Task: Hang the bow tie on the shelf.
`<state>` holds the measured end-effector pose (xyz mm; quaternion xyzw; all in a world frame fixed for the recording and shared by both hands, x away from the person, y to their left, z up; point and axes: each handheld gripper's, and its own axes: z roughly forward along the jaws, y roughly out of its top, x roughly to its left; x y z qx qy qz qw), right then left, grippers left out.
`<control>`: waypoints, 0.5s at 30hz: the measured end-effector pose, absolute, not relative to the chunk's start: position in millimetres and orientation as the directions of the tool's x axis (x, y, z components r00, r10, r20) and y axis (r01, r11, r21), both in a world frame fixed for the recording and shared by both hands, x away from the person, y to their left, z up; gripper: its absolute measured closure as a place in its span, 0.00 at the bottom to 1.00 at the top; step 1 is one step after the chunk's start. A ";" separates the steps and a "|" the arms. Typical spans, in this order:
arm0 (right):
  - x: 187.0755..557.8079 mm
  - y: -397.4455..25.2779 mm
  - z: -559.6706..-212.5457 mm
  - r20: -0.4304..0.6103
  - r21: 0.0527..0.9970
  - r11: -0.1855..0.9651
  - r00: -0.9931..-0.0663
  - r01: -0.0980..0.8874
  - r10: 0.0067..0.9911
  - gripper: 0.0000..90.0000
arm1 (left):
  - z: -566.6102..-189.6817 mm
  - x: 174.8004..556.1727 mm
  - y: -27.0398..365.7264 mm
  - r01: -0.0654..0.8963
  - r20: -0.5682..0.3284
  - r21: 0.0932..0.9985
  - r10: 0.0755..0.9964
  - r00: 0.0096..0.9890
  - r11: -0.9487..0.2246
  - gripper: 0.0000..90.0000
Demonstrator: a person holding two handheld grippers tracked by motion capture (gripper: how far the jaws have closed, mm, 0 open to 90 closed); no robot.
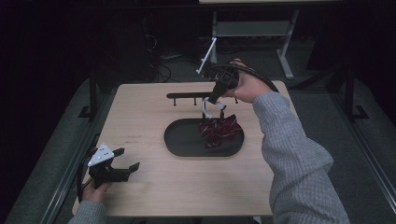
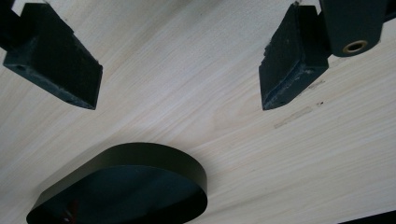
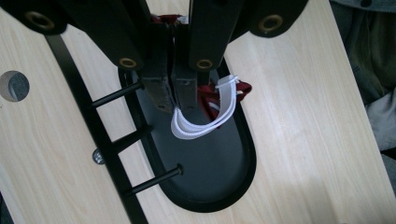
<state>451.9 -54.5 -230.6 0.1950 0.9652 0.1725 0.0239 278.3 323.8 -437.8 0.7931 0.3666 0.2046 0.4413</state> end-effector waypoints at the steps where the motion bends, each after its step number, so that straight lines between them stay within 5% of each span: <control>1: 452.8 -54.4 -230.6 0.019 0.342 0.864 -0.922 0.368 0.386 0.97 | -437.7 278.3 323.9 0.401 0.001 0.850 0.762 0.648 -0.342 0.14; 15: 471.7 -60.2 -240.5 0.037 0.308 0.854 -0.902 0.419 0.429 0.97 | -437.6 278.0 323.2 0.396 0.001 0.852 0.758 0.652 -0.342 0.14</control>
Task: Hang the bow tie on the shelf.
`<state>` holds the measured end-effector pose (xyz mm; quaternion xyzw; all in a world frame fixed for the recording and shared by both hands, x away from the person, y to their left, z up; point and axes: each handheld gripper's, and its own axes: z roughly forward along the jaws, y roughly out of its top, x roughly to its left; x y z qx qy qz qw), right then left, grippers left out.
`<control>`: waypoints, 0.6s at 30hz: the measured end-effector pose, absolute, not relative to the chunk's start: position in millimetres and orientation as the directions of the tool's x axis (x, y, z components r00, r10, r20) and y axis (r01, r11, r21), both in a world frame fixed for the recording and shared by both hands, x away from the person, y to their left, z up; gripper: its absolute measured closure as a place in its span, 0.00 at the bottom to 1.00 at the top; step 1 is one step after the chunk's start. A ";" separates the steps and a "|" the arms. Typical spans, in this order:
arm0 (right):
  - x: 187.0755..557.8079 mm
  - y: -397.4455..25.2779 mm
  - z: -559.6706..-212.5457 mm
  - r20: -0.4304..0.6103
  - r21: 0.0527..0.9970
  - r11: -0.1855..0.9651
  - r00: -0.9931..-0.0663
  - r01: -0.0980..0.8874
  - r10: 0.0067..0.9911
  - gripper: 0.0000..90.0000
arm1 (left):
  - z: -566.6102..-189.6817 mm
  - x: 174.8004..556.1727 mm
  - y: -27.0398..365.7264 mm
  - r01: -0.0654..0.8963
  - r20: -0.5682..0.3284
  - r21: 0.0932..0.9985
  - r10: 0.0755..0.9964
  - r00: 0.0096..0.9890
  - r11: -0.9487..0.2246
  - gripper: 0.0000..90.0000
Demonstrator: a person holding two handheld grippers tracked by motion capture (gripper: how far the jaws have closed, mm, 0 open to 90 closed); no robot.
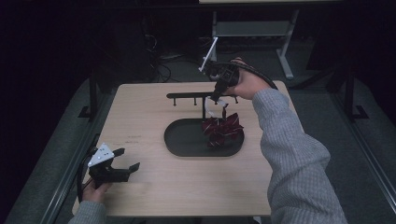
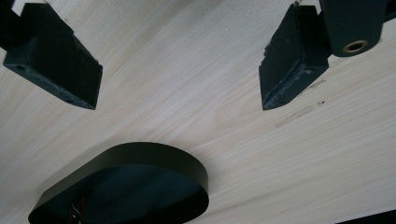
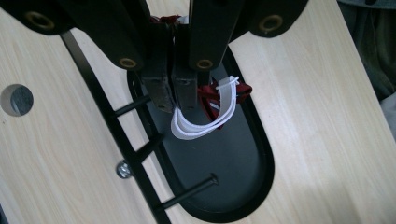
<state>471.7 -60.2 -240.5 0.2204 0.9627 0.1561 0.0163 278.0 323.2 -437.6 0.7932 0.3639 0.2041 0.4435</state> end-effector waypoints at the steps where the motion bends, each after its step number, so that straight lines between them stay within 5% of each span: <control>1: 472.9 -61.0 -240.7 0.036 0.307 0.854 -0.902 0.420 0.431 0.97 | -437.6 278.0 323.3 0.396 0.002 0.852 0.758 0.652 -0.343 0.14; 18: 487.7 -68.7 -249.9 0.038 0.280 0.834 -0.874 0.475 0.485 0.97 | -437.5 278.2 322.8 0.397 0.000 0.852 0.758 0.652 -0.342 0.14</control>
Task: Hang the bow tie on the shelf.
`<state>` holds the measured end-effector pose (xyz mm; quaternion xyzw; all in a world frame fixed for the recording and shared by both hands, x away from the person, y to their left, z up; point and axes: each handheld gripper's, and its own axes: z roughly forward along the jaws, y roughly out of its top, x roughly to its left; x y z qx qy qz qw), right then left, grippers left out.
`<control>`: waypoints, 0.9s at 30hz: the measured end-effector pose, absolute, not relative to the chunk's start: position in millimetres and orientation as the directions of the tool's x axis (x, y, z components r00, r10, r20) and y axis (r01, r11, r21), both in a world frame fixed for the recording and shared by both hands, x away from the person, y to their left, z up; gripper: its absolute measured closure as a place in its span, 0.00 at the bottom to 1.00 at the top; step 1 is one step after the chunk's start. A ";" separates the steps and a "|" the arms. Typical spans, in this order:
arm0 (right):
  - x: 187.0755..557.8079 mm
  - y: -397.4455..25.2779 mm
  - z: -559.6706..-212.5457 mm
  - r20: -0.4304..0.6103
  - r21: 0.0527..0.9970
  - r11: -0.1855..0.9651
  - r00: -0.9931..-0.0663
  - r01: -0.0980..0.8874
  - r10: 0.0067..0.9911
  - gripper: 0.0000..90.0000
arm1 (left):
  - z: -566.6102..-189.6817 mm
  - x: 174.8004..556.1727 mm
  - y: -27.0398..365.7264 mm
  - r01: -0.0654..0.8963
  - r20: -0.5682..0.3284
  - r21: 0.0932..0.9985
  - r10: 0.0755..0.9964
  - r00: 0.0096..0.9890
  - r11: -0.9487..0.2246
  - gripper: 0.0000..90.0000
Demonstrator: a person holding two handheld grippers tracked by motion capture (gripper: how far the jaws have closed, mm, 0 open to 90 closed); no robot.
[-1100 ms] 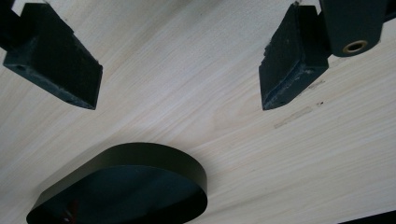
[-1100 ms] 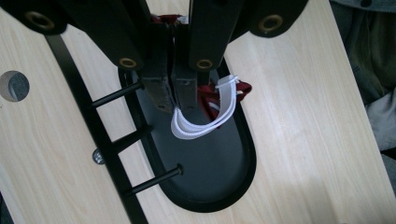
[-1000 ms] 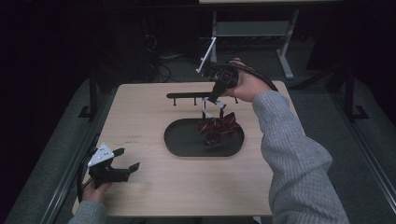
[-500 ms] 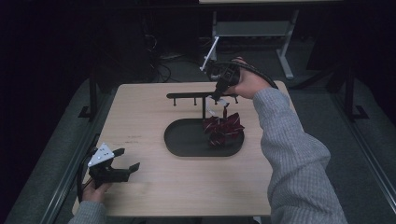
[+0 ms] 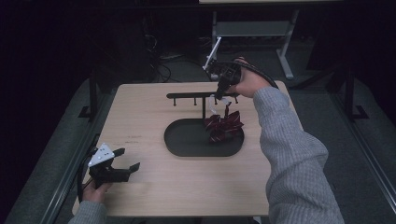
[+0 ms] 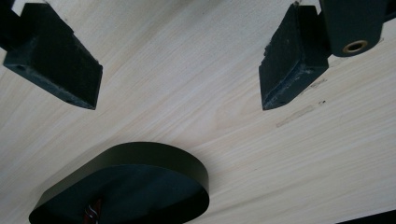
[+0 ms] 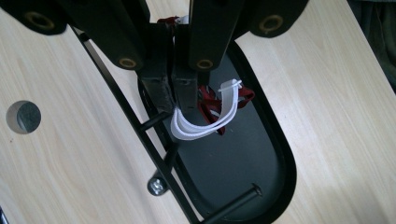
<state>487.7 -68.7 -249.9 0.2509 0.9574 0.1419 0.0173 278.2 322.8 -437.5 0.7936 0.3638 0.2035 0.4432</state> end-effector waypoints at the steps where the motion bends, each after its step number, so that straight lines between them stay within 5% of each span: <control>1: 488.5 -69.0 -250.6 0.040 0.278 0.833 -0.872 0.478 0.488 0.97 | -437.5 278.2 322.8 0.397 0.000 0.852 0.758 0.653 -0.343 0.14; 27: 493.2 -71.9 -262.0 0.036 0.253 0.828 -0.860 0.501 0.509 0.94 | -437.8 277.9 322.0 0.394 0.001 0.855 0.758 0.652 -0.339 0.14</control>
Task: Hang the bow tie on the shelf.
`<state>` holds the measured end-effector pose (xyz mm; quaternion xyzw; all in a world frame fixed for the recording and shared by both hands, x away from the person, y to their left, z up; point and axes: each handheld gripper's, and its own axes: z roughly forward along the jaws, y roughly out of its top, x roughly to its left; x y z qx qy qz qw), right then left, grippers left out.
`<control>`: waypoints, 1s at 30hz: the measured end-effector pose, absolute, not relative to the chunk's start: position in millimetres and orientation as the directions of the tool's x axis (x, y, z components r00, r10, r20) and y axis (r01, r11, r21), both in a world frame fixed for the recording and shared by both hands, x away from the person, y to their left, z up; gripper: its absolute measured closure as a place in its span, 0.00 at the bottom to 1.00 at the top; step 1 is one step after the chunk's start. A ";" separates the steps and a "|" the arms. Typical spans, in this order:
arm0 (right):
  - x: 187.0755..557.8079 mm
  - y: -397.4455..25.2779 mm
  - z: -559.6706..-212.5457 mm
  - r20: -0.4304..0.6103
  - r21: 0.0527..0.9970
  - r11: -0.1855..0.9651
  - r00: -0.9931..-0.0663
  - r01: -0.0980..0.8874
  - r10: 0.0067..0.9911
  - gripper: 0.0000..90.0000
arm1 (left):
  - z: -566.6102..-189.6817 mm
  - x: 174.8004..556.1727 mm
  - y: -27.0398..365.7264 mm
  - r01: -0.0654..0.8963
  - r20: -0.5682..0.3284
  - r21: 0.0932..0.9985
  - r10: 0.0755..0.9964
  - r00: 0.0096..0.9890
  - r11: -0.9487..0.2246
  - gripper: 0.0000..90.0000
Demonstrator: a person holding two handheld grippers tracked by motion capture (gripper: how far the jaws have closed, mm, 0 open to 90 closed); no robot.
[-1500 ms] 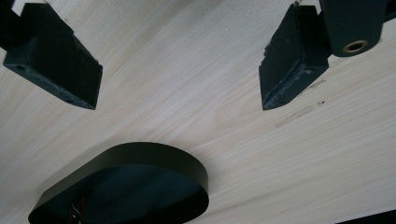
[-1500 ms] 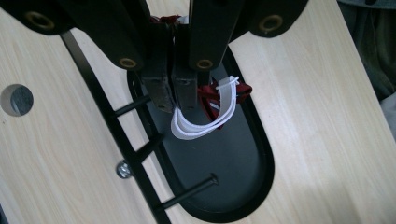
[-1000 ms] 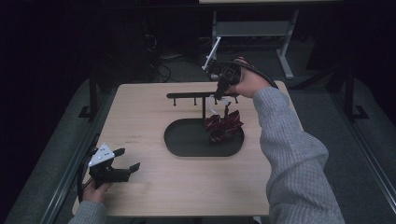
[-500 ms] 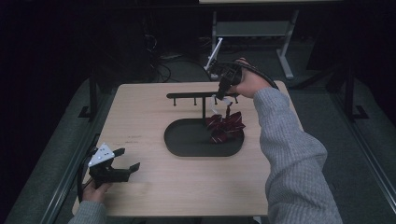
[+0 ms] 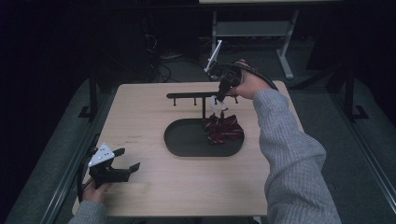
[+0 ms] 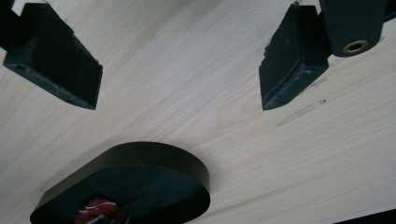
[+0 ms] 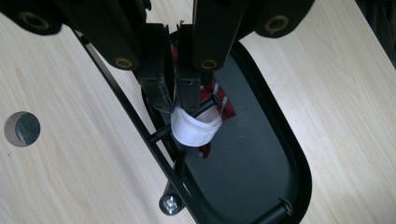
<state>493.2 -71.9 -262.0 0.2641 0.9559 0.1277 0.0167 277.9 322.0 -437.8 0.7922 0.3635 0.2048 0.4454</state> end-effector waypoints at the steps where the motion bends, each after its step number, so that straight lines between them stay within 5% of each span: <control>1: 492.9 -72.2 -262.5 0.034 0.248 0.828 -0.859 0.502 0.511 0.94 | -437.8 278.0 322.1 0.393 0.002 0.853 0.757 0.654 -0.342 0.14; 30: 480.4 -84.3 -259.8 0.074 0.280 0.820 -0.863 0.499 0.499 0.88 | -436.3 277.4 322.5 0.393 0.003 0.854 0.758 0.653 -0.342 0.14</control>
